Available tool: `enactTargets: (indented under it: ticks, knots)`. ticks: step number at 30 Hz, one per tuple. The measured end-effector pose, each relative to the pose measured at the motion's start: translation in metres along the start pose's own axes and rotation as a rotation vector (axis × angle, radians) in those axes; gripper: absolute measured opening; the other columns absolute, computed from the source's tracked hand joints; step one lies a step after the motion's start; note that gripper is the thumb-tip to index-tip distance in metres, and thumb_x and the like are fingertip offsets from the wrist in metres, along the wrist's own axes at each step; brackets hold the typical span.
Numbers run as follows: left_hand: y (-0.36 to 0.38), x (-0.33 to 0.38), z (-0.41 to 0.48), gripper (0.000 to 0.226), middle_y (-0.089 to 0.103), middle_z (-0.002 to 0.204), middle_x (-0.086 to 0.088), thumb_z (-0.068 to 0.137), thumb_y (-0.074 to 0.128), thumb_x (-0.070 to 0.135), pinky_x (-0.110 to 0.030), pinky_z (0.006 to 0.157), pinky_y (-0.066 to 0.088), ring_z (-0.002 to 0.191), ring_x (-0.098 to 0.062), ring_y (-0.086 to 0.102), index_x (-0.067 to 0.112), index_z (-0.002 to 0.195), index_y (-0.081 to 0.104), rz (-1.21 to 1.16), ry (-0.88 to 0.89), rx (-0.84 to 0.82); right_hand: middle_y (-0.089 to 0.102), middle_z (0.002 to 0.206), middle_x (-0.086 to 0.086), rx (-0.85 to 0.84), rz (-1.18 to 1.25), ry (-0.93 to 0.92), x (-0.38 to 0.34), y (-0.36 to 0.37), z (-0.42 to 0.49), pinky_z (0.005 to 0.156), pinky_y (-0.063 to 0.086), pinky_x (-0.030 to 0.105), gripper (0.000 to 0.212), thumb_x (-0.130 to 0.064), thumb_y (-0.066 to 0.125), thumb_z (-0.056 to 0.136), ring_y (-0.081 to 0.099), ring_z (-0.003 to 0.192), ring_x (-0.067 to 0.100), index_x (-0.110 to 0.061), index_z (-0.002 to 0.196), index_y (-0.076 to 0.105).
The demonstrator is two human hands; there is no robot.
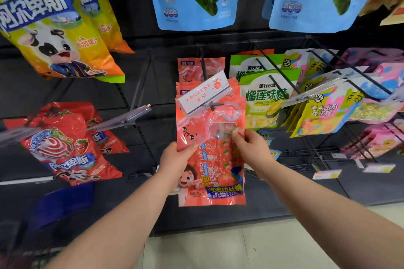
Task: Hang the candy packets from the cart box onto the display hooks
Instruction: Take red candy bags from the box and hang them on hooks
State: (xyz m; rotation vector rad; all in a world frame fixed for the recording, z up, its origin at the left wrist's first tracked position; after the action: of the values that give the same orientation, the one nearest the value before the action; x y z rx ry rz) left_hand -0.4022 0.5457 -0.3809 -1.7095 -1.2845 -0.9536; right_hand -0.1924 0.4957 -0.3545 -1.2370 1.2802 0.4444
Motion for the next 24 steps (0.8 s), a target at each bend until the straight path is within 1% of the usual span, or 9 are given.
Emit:
enactTargets:
  ticks: [7, 10, 12, 14, 17, 19, 20, 22, 24]
  knots:
    - [0.005, 0.026, 0.038, 0.024, 0.063, 0.097, 0.003, 0.084, 0.07, 0.035, -0.028, 0.066, 0.047, 0.092, -0.017, 0.062, 0.021, 0.097, 0.056, 0.28, 0.126, 0.088, 0.058, 0.079, 0.006, -0.014, -0.045, 0.075, -0.011, 0.003, 0.035, 0.062, 0.041, 0.028, 0.029, -0.036, 0.046, 0.096, 0.053, 0.075, 0.021, -0.012, 0.083, 0.056]
    - [0.006, 0.027, 0.049, 0.027, 0.064, 0.103, -0.001, 0.084, 0.069, 0.041, -0.032, 0.077, 0.05, 0.096, -0.021, 0.062, 0.02, 0.097, 0.058, 0.347, 0.115, 0.119, 0.063, 0.085, 0.008, -0.036, -0.022, 0.104, -0.012, 0.005, 0.046, 0.072, 0.05, 0.031, 0.023, -0.033, 0.048, 0.095, 0.061, 0.074, 0.022, -0.015, 0.082, 0.054]
    - [0.008, 0.028, 0.051, 0.027, 0.061, 0.102, 0.0, 0.085, 0.067, 0.041, -0.031, 0.077, 0.047, 0.094, -0.02, 0.058, 0.02, 0.098, 0.057, 0.381, 0.11, 0.13, 0.064, 0.079, 0.01, -0.043, 0.023, 0.12, -0.013, 0.005, 0.047, 0.064, 0.056, 0.023, 0.022, -0.027, 0.047, 0.097, 0.066, 0.065, 0.015, -0.014, 0.079, 0.05]
    - [0.009, 0.03, 0.052, 0.024, 0.057, 0.099, 0.002, 0.088, 0.065, 0.038, -0.03, 0.075, 0.043, 0.091, -0.019, 0.055, 0.021, 0.099, 0.054, 0.401, 0.111, 0.138, 0.05, 0.065, 0.002, -0.037, -0.016, 0.104, -0.017, 0.003, 0.044, 0.045, 0.044, 0.012, 0.026, -0.021, 0.044, 0.099, 0.056, 0.053, 0.014, -0.012, 0.075, 0.044]
    - [0.006, 0.031, 0.051, 0.027, 0.056, 0.1, 0.002, 0.089, 0.063, 0.038, -0.028, 0.07, 0.043, 0.087, -0.017, 0.054, 0.018, 0.106, 0.054, 0.42, 0.098, 0.158, 0.044, 0.064, -0.002, -0.032, -0.099, 0.083, -0.015, 0.003, 0.044, 0.05, 0.038, 0.023, 0.031, -0.024, 0.042, 0.099, 0.046, 0.061, 0.018, -0.016, 0.069, 0.043]
    - [0.003, 0.032, 0.049, 0.028, 0.058, 0.103, 0.001, 0.089, 0.062, 0.038, -0.028, 0.065, 0.044, 0.084, -0.017, 0.055, 0.019, 0.107, 0.052, 0.438, 0.091, 0.165, 0.057, 0.08, 0.001, -0.069, -0.125, 0.09, -0.016, 0.006, 0.041, 0.064, 0.042, 0.027, 0.022, -0.029, 0.044, 0.099, 0.055, 0.077, 0.021, -0.012, 0.093, 0.056]
    - [0.002, 0.033, 0.046, 0.027, 0.06, 0.107, -0.001, 0.089, 0.062, 0.037, -0.029, 0.067, 0.045, 0.085, -0.018, 0.057, 0.021, 0.106, 0.05, 0.437, 0.093, 0.167, 0.061, 0.098, 0.006, -0.082, -0.181, 0.097, -0.014, 0.005, 0.039, 0.073, 0.044, 0.031, 0.031, -0.032, 0.046, 0.098, 0.058, 0.091, 0.026, -0.009, 0.117, 0.055]
    - [-0.001, 0.035, 0.039, 0.028, 0.06, 0.113, -0.002, 0.091, 0.061, 0.035, -0.031, 0.073, 0.045, 0.089, -0.019, 0.056, 0.021, 0.111, 0.048, 0.459, 0.104, 0.169, 0.053, 0.132, 0.013, -0.069, -0.353, 0.095, -0.014, -0.001, 0.033, 0.083, 0.045, 0.038, 0.059, -0.04, 0.048, 0.096, 0.057, 0.112, 0.033, -0.011, 0.145, 0.032]
    - [-0.004, 0.035, 0.029, 0.04, 0.055, 0.116, -0.002, 0.092, 0.06, 0.036, -0.031, 0.076, 0.043, 0.095, -0.022, 0.055, 0.015, 0.124, 0.048, 0.548, 0.117, 0.152, 0.043, 0.142, 0.013, -0.062, -0.538, 0.057, -0.013, -0.005, 0.026, 0.083, 0.047, 0.041, 0.065, -0.044, 0.047, 0.095, 0.055, 0.116, 0.035, -0.014, 0.148, 0.024]
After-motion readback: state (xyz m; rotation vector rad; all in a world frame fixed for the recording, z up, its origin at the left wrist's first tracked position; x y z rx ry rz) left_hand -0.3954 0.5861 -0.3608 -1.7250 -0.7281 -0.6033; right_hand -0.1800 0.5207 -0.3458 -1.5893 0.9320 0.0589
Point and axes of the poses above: each hand's wrist, its own z-axis towards the middle knuckle, its own y-axis out of the palm, x = y × z, the point moved 8 cm from there along z, towards the middle knuckle
